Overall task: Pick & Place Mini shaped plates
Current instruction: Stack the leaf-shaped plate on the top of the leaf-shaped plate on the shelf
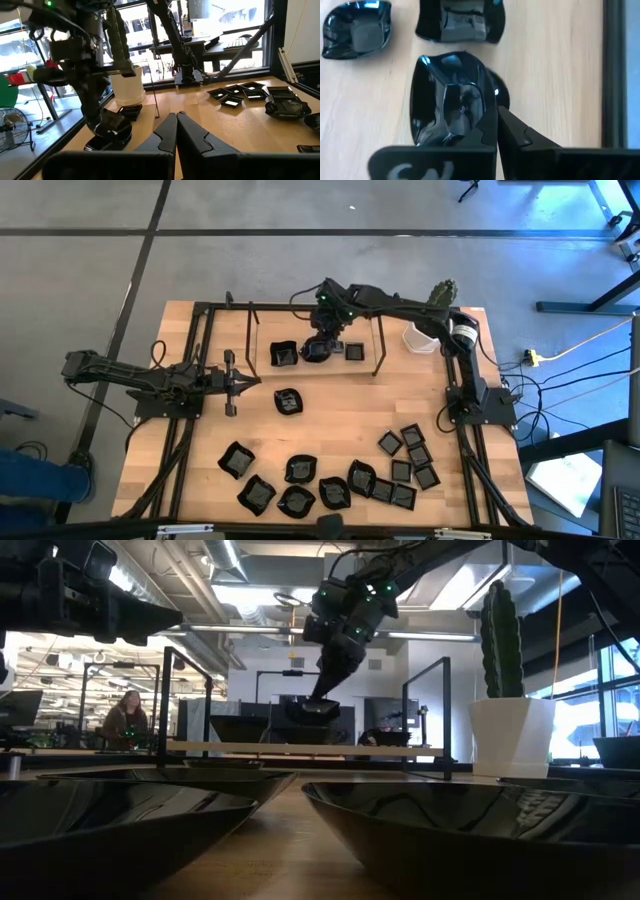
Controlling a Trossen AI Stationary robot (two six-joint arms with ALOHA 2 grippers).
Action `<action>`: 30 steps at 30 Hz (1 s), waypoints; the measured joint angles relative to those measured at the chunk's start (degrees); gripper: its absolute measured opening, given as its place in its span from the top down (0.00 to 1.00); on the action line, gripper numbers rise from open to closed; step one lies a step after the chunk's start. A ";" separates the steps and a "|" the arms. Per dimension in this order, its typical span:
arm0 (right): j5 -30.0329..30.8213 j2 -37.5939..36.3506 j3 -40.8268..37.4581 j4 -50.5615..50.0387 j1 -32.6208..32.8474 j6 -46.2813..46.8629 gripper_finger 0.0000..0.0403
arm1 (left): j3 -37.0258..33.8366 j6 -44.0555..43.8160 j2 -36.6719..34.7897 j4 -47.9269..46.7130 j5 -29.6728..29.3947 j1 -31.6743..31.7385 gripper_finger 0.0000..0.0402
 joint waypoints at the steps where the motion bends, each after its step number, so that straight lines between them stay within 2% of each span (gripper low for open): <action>1: -0.12 0.18 0.00 -0.29 -0.12 0.31 1.00 | 0.00 0.01 -0.01 0.00 -0.02 0.00 0.99; 8: 1.25 2.20 -0.02 1.37 -0.31 3.09 0.99 | 0.00 -0.03 0.00 0.00 0.00 0.00 0.98; 13: 4.67 2.72 -0.02 2.20 -0.31 3.10 0.91 | 0.00 0.00 0.00 0.00 0.00 0.00 0.99; 21: 4.65 2.76 -0.03 2.41 -0.29 4.06 0.78 | 0.00 0.02 -0.01 0.00 -0.01 0.00 0.98; 27: 4.61 2.76 -0.04 3.38 -0.31 4.17 0.76 | 0.00 0.03 -0.01 -0.01 -0.01 0.00 0.99; 30: 2.23 2.76 -0.04 3.42 -0.31 4.54 0.76 | 0.00 0.00 0.00 0.00 0.00 0.00 0.99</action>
